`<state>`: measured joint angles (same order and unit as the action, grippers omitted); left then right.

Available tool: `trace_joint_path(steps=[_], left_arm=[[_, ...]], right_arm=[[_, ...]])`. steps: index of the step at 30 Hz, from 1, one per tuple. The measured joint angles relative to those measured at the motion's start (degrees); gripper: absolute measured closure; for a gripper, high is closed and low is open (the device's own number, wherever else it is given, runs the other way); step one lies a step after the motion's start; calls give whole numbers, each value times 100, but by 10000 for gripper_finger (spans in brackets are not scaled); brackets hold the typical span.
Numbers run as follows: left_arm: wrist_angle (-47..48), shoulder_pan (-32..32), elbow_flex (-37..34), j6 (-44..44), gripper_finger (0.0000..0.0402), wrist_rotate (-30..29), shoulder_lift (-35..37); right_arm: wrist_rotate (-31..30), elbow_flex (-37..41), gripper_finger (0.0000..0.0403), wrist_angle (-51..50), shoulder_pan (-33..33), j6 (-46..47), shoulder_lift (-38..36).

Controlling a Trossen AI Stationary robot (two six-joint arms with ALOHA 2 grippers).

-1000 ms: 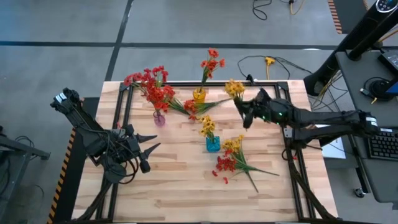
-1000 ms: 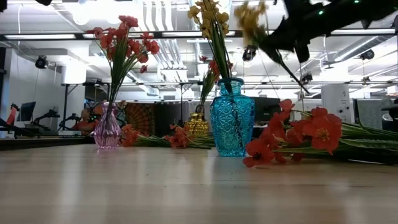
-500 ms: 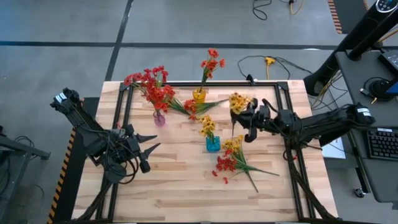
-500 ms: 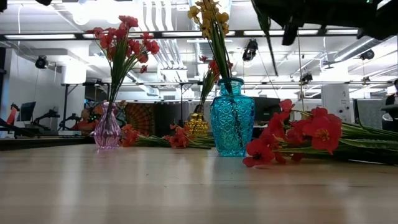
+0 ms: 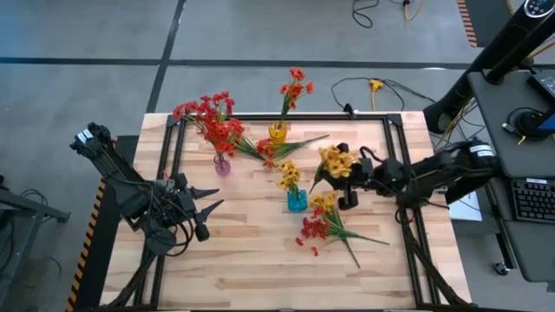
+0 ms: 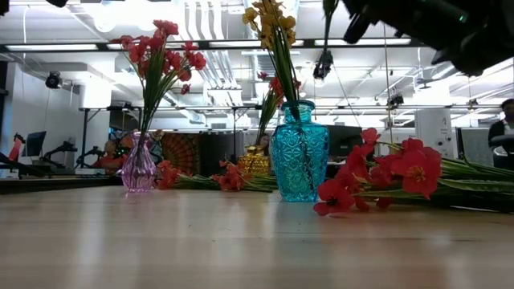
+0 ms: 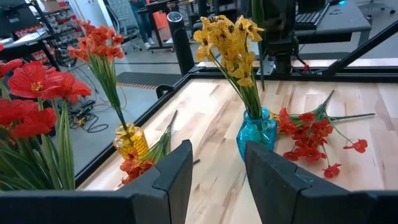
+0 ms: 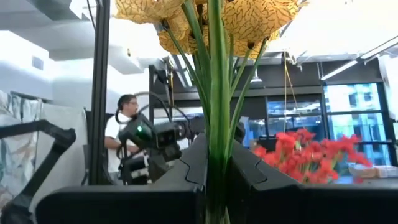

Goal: Sort flowers into vase by color
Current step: Put the top yellow flowers into the blue vase

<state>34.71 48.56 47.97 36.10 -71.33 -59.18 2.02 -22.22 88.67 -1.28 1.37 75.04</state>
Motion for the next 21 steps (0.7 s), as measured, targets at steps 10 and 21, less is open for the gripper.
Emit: trace_joint_path(steps=[10, 21], left_arm=[[17, -2, 0, -4, 271, -2, -2], [18, -2, 0, -4, 271, -4, -2]], right_arm=[[147, -544, 383, 136, -74, -240, 871], [146, -566, 383, 36, -85, -548, 946]])
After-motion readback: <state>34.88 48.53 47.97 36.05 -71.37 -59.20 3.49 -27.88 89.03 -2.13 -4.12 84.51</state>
